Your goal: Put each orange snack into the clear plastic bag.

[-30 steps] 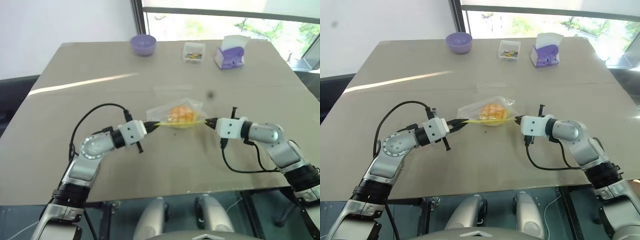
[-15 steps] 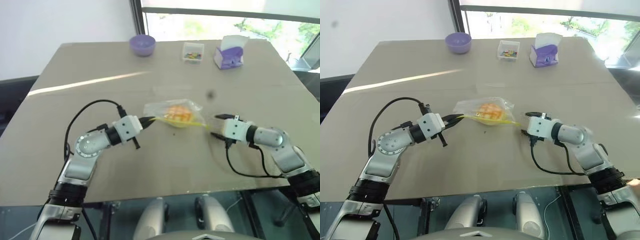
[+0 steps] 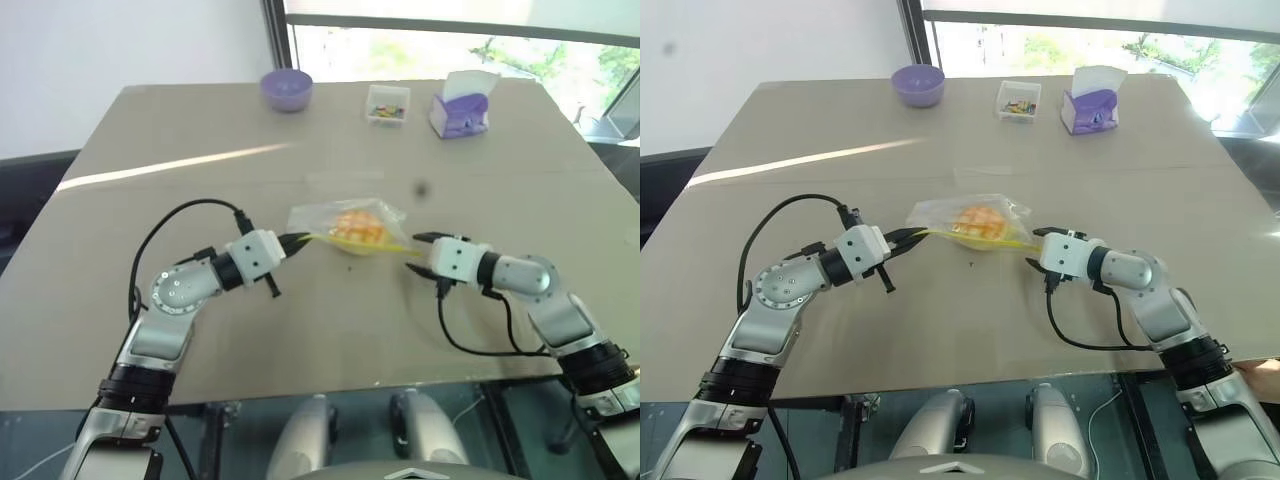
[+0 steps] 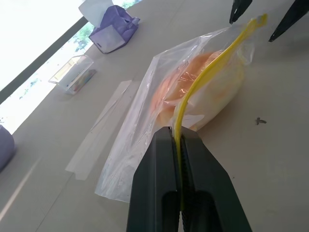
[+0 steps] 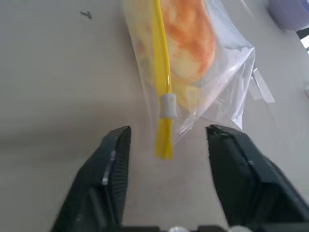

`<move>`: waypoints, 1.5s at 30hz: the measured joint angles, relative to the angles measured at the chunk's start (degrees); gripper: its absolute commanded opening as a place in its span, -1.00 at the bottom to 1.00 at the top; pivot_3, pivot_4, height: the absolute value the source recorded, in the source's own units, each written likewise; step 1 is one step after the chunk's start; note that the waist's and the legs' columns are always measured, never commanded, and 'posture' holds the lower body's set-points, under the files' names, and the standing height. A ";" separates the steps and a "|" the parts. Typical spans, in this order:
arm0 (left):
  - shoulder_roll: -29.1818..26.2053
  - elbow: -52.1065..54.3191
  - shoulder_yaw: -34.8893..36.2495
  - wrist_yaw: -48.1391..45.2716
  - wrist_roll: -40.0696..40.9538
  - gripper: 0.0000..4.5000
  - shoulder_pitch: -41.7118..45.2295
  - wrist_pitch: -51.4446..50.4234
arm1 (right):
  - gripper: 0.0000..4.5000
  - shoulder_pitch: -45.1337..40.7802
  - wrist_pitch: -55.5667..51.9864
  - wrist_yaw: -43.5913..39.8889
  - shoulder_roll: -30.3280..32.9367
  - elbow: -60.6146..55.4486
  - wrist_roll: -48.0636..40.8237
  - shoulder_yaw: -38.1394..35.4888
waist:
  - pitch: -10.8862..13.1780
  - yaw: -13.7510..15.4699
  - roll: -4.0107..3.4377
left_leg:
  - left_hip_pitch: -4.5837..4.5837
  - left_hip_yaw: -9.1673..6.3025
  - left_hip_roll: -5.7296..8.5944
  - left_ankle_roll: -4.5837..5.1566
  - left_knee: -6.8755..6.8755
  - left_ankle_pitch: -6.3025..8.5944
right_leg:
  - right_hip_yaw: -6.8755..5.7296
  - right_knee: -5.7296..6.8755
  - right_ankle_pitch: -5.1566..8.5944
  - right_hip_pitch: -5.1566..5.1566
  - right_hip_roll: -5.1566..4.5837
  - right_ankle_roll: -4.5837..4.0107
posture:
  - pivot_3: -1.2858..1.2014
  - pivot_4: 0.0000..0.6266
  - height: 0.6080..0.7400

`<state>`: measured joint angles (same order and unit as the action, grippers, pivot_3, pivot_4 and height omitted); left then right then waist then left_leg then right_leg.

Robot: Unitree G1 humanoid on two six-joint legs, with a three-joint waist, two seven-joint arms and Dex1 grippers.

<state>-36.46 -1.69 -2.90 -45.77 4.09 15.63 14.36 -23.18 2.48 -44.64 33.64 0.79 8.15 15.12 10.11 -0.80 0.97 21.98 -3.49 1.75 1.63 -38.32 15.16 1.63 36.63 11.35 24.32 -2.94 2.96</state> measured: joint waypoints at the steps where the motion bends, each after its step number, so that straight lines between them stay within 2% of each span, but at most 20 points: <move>1: 0.01 0.00 0.00 0.02 -0.03 -1.00 0.02 0.01 | -0.62 -0.19 -0.02 -0.01 -0.16 0.01 0.00 0.01 | 0.00 0.00 0.00 | 0.00 0.00 0.00 0.00 0.00 0.00 | 0.00 0.00 0.00 0.00 0.00 0.00 | 0.03 -0.52 1.00; 3: 0.01 -0.02 0.01 0.09 -0.10 -1.00 0.02 0.05 | -0.99 -0.97 -0.04 -0.01 -0.54 0.37 0.09 0.05 | 0.00 0.01 0.00 | 0.00 -0.01 0.00 0.00 0.00 0.00 | 0.00 0.00 0.00 0.00 0.01 0.00 | 0.03 -0.52 1.00; 14: 1.53 -0.46 0.49 4.54 -0.76 -1.00 1.51 -1.06 | -0.99 -5.50 0.81 1.21 -0.70 3.06 0.42 -0.69 | 0.01 0.03 -0.01 | 0.01 -0.01 0.00 0.00 0.00 0.00 | -0.01 0.02 0.00 0.01 0.00 0.00 | 0.03 -0.52 1.00; 18: 4.53 -8.06 1.33 11.80 -2.49 -1.00 15.17 -1.72 | -0.99 -16.83 3.28 5.48 -0.04 7.67 1.82 -2.91 | 0.16 0.22 0.03 | 0.05 -0.08 0.08 -0.07 -0.14 -0.05 | -0.07 0.09 -0.02 0.01 0.01 0.01 | 0.03 -0.52 1.00; 20: 5.00 -14.36 1.31 13.97 -3.66 -1.00 23.11 -0.48 | -0.99 -23.19 6.53 8.99 0.51 11.36 3.62 -3.70 | 0.14 0.08 0.03 | -0.06 -0.06 0.10 -0.07 -0.07 -0.05 | -0.07 0.08 -0.02 -0.07 0.03 0.00 | 0.03 -0.52 1.00; 23: 6.60 -24.83 0.18 15.31 -5.49 -1.00 31.87 2.08 | -0.99 -28.34 10.77 13.45 0.10 18.96 6.81 -3.01 | 0.13 0.01 0.04 | 0.02 -0.01 0.19 -0.11 -0.02 -0.07 | -0.07 0.02 -0.02 0.00 0.03 -0.01 | 0.03 -0.52 1.00; 26: 7.59 -36.55 -1.63 17.22 -8.52 -1.00 39.59 6.63 | -0.99 -32.84 15.18 18.64 -1.47 29.04 9.97 -1.62 | 0.13 -0.15 0.04 | 0.57 0.10 0.22 -0.34 -0.02 -0.21 | 0.05 0.06 -0.02 0.62 0.00 0.00 | 0.03 -0.52 1.00; 30: 8.84 -44.88 -2.26 19.56 -10.72 -1.00 43.64 12.43 | -0.99 -36.62 19.66 24.07 -1.72 36.82 13.06 -0.43 | 0.12 -0.49 0.04 | 1.30 0.24 0.19 -0.36 0.03 -0.22 | 0.23 0.19 -0.02 1.43 -0.04 0.00 | 0.03 -0.52 1.00; 32: 8.89 -44.75 -2.22 19.31 -10.65 -1.00 42.26 14.91 | -0.99 -36.01 20.70 24.10 -1.57 37.01 12.42 -0.68 | 0.11 -0.99 0.02 | 1.49 0.17 0.12 -0.36 0.06 -0.22 | 0.18 0.15 -0.02 1.53 -0.04 0.00 | 0.03 -0.52 1.00; 34: 8.92 -41.15 -2.36 17.40 -10.35 -1.00 37.32 16.87 | -0.99 -31.69 21.33 21.94 -0.67 33.61 9.88 -1.99 | 0.06 -1.44 0.01 | 1.67 0.14 0.12 -0.34 0.04 -0.21 | 0.12 0.02 -0.02 1.61 -0.08 0.01 | 0.03 -0.52 1.00; 40: 8.84 -22.96 -5.21 12.52 -9.16 -1.00 12.44 14.45 | -0.99 -6.87 16.11 13.71 0.88 15.75 3.42 -2.69 | 0.05 -1.43 -0.02 | 1.83 0.18 0.12 -0.16 -0.01 -0.10 | 0.10 0.07 -0.02 1.76 -0.18 0.02 | 0.03 -0.52 1.00; 43: 8.16 -16.02 -5.39 12.02 -8.99 -1.00 6.23 11.19 | -0.99 2.01 12.35 11.22 0.40 9.63 1.81 -2.35 | 0.07 -1.09 -0.04 | 1.48 0.21 0.12 0.07 -0.20 0.03 | 0.12 0.20 -0.05 1.50 -0.17 0.04 | 0.03 -0.52 1.00; 44: 8.06 -14.69 -5.38 11.81 -8.93 -1.00 5.46 10.03 | -0.87 2.75 11.35 10.69 0.26 8.71 1.39 -2.31 | 0.10 -1.08 -0.08 | 1.25 0.24 0.13 0.08 -0.20 0.03 | 0.14 0.21 -0.06 1.25 -0.16 0.04 | 0.03 -0.52 1.00; 45: 8.00 -12.16 -5.32 10.94 -7.79 -0.78 4.03 7.55 | -0.72 2.85 9.76 9.85 0.28 7.70 0.75 -2.57 | 0.13 -1.13 -0.09 | 0.55 0.27 0.10 0.08 -0.19 0.02 | 0.19 0.19 -0.09 0.64 -0.08 0.00 | 0.03 -0.52 1.00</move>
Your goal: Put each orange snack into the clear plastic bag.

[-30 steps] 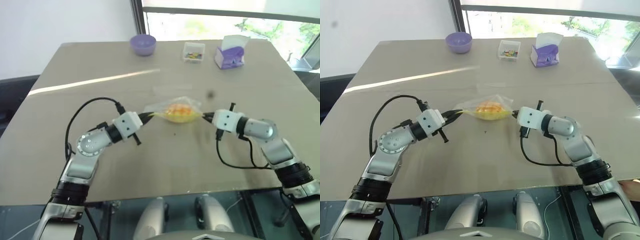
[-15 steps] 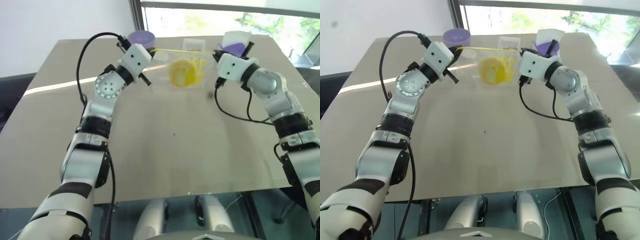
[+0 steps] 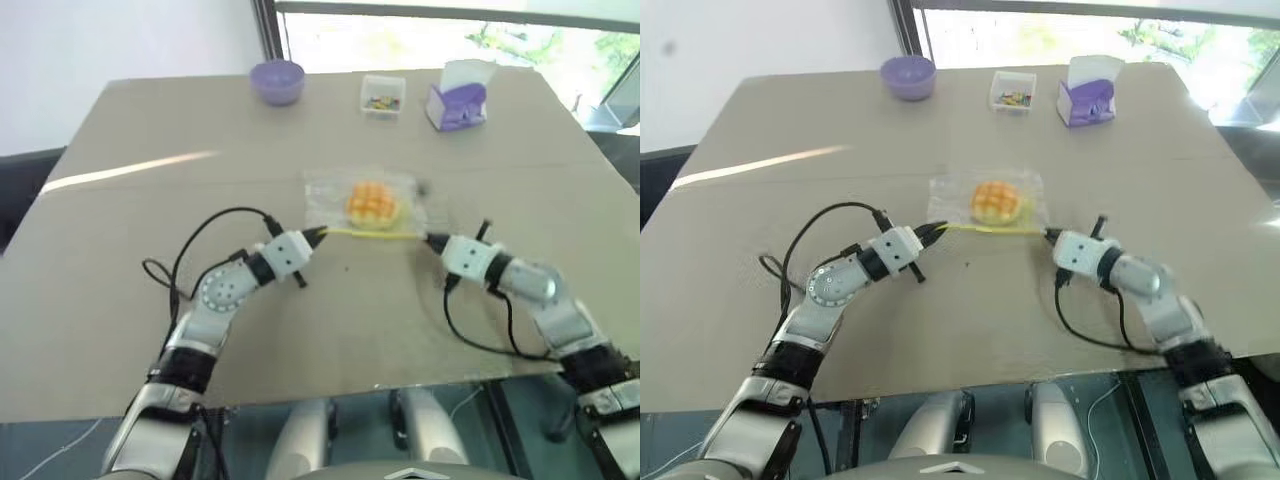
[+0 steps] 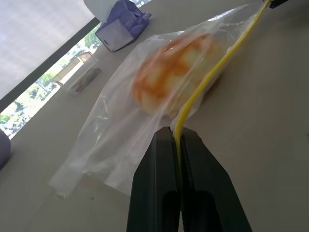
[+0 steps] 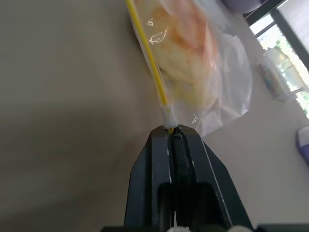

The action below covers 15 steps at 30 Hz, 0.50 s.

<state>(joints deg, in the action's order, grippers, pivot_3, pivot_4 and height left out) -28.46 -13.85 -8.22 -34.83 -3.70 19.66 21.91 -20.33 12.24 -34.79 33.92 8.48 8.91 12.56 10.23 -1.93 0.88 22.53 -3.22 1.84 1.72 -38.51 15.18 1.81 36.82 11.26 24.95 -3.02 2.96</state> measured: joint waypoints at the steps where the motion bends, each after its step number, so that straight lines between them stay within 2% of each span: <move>1: -0.05 1.77 0.12 -0.59 1.03 -0.72 -0.98 -1.50 | -0.66 -0.01 -0.74 -0.22 0.07 -0.56 -0.43 -0.42 | 0.02 -0.05 0.01 | -0.78 -0.04 -0.11 0.01 0.01 0.01 | -0.04 -0.05 0.06 -0.81 0.11 0.02 | 0.03 -0.52 1.00; 3: -0.25 3.93 0.64 -1.48 2.35 -0.46 -2.10 -3.33 | -0.33 -0.08 -1.00 -0.48 -0.02 -0.90 -1.26 -1.16 | 0.02 -0.09 0.02 | -1.25 -0.11 -0.18 0.01 0.02 0.01 | -0.13 -0.09 0.30 -1.32 0.18 0.01 | 0.03 -0.52 1.00; 4: -0.64 5.67 1.10 -2.01 3.42 -0.26 -3.12 -4.81 | -0.13 -0.07 -1.12 -0.67 -0.05 -0.93 -1.98 -1.80 | 0.03 -0.14 0.03 | -1.46 -0.09 -0.24 0.01 0.03 0.01 | -0.12 -0.08 0.32 -1.49 0.23 0.01 | 0.03 -0.52 1.00; 5: -1.29 7.42 1.48 -2.59 4.28 0.01 -4.21 -6.59 | 0.16 -0.06 -1.32 -0.91 0.03 -0.92 -2.63 -2.45 | 0.02 -0.15 0.02 | -1.55 -0.08 -0.26 0.01 0.05 0.01 | -0.09 -0.05 0.32 -1.51 0.25 0.01 | 0.03 -0.52 1.00; 7: -1.79 10.95 2.77 -3.07 6.53 0.33 -6.45 -10.50 | 0.49 0.87 -1.85 -2.22 0.76 -1.32 -4.35 -3.31 | 0.02 -0.13 0.02 | -1.54 -0.08 -0.35 0.01 0.06 0.01 | -0.09 -0.02 0.28 -1.49 0.33 0.03 | 0.03 -0.52 1.00; 8: -2.34 14.35 4.24 -3.51 9.05 0.54 -8.75 -13.72 | 0.72 2.51 -2.39 -3.65 1.78 -2.15 -6.08 -4.39 | 0.02 -0.12 0.02 | -1.52 -0.08 -0.38 0.00 0.08 0.01 | -0.08 -0.02 0.09 -1.47 0.33 -0.03 | 0.03 -0.52 1.00; 9: -3.13 16.62 5.61 -3.86 11.06 0.62 -10.61 -16.06 | 0.80 3.88 -3.11 -4.68 2.75 -2.65 -7.42 -5.29 | 0.02 -0.12 0.02 | -1.48 -0.07 -0.40 0.00 0.14 0.02 | -0.08 -0.03 0.08 -1.43 0.31 -0.07 | 0.03 -0.52 1.00; 10: -4.12 19.45 7.78 -4.23 13.80 0.86 -12.86 -19.32 | 1.00 5.57 -4.36 -5.99 3.81 -3.41 -9.27 -6.79 | 0.02 -0.10 0.01 | -1.42 -0.06 -0.40 -0.01 0.16 0.02 | -0.07 -0.03 0.08 -1.37 0.28 -0.08 | 0.03 -0.52 1.00; 15: -9.99 31.96 17.91 -8.68 29.46 0.86 -24.96 -34.19 | 1.00 12.53 -12.02 -11.11 8.24 -10.30 -19.92 -15.73 | 0.01 -0.09 -0.02 | -1.19 -0.02 -0.41 0.08 0.21 0.12 | -0.05 -0.24 0.10 -1.20 -0.02 -0.08 | 0.03 -0.52 1.00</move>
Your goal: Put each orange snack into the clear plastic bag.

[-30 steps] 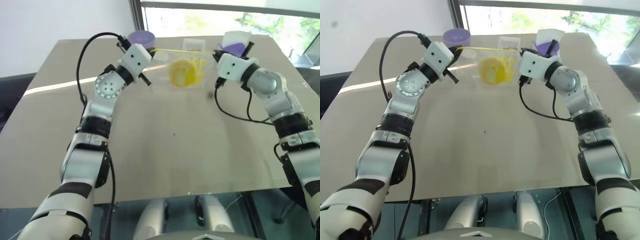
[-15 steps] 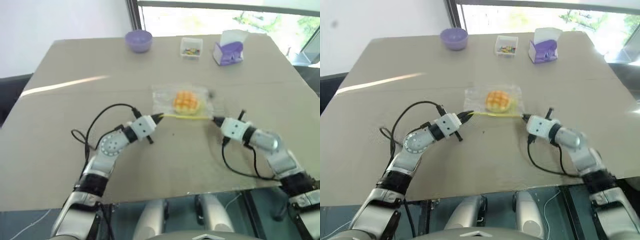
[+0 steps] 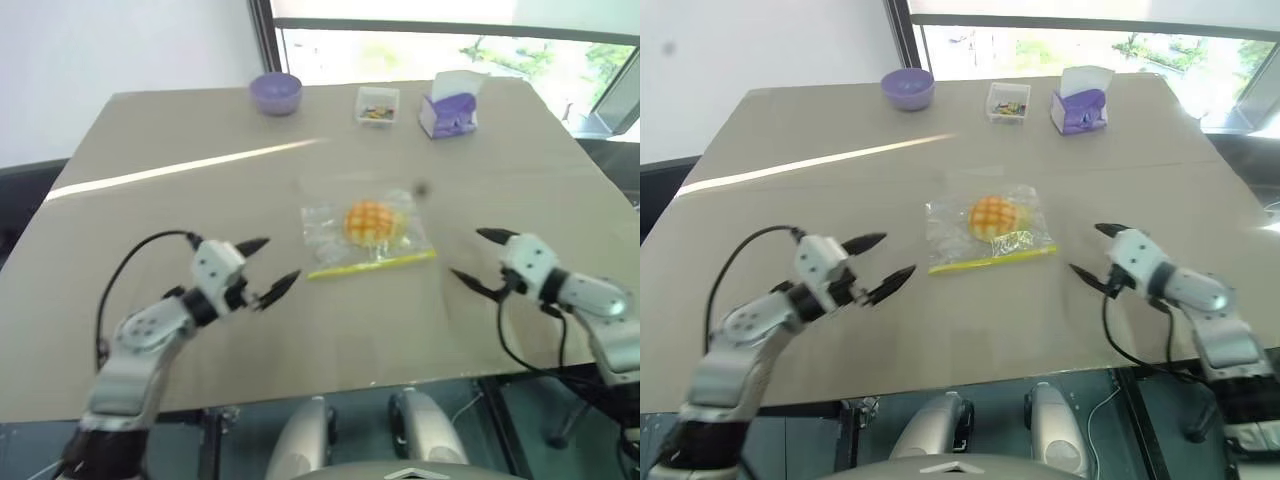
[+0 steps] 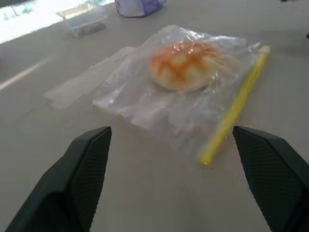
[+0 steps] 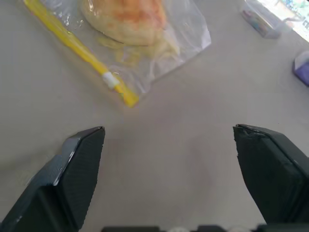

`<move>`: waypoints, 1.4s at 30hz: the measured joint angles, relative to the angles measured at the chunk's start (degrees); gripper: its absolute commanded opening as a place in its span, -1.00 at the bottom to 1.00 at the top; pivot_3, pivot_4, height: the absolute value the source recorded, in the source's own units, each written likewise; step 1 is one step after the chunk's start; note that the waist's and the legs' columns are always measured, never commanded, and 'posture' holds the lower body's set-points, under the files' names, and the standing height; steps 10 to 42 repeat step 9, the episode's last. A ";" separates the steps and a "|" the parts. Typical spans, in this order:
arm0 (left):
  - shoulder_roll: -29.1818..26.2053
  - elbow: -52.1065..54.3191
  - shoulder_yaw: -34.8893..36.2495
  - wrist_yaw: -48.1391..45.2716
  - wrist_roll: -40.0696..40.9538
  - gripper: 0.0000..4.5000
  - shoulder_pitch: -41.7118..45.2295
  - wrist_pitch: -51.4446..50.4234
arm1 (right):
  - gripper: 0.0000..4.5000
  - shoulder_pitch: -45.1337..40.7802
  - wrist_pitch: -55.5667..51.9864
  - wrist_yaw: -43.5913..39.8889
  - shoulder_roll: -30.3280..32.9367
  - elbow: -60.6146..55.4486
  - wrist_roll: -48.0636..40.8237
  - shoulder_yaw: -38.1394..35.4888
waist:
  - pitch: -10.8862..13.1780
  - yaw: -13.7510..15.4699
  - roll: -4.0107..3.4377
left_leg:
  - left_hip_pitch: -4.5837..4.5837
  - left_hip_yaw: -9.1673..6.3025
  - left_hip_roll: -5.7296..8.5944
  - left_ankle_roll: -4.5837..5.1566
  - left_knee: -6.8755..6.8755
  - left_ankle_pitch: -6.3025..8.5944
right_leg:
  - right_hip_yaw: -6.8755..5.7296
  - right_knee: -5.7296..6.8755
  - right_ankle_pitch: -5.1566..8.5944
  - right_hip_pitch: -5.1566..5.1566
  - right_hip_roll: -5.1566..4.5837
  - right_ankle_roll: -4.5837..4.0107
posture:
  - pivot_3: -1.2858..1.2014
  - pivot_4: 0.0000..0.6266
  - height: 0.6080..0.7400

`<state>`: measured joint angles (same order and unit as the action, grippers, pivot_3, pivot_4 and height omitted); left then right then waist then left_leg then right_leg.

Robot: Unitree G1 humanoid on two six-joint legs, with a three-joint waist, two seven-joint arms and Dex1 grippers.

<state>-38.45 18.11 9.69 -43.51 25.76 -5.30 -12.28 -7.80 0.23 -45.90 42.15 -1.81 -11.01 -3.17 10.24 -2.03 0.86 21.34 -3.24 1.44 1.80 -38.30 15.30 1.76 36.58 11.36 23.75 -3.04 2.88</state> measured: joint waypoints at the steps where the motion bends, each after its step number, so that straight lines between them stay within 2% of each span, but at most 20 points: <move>1: -0.86 2.19 2.94 -0.71 3.90 0.86 -2.79 -3.33 | 1.00 1.94 -2.82 -0.67 0.46 -2.61 -3.80 -3.33 | 0.00 0.11 0.01 | 0.07 -0.06 0.00 0.00 -0.01 0.00 | -0.08 -0.03 0.00 0.01 0.01 0.00 | 0.03 -0.52 1.00; 5: -3.31 7.24 10.75 -1.15 11.98 0.86 -6.13 -10.24 | 1.00 8.40 -10.36 -3.60 3.68 -9.75 -12.24 -11.02 | -0.01 1.33 0.01 | 0.25 -0.24 -0.01 0.01 -0.08 0.00 | -0.31 -0.21 0.15 0.00 0.08 -0.15 | 0.03 -0.52 1.00; 9: -5.23 8.39 14.95 -1.83 15.31 0.86 -7.25 -13.89 | 1.00 12.52 -14.00 -5.45 5.28 -13.52 -15.66 -14.71 | -0.02 1.50 -0.01 | 0.24 -0.15 -0.01 0.01 -0.12 0.00 | -0.26 -0.22 0.27 -0.03 0.22 0.02 | 0.03 -0.52 1.00; 42: -5.23 8.39 14.95 -1.83 15.31 0.86 -7.25 -13.89 | 1.00 12.52 -14.00 -5.45 5.28 -13.52 -15.66 -14.71 | -0.02 1.50 -0.01 | 0.24 -0.15 -0.01 0.01 -0.12 0.00 | -0.26 -0.22 0.27 -0.03 0.22 0.02 | 0.03 -0.52 1.00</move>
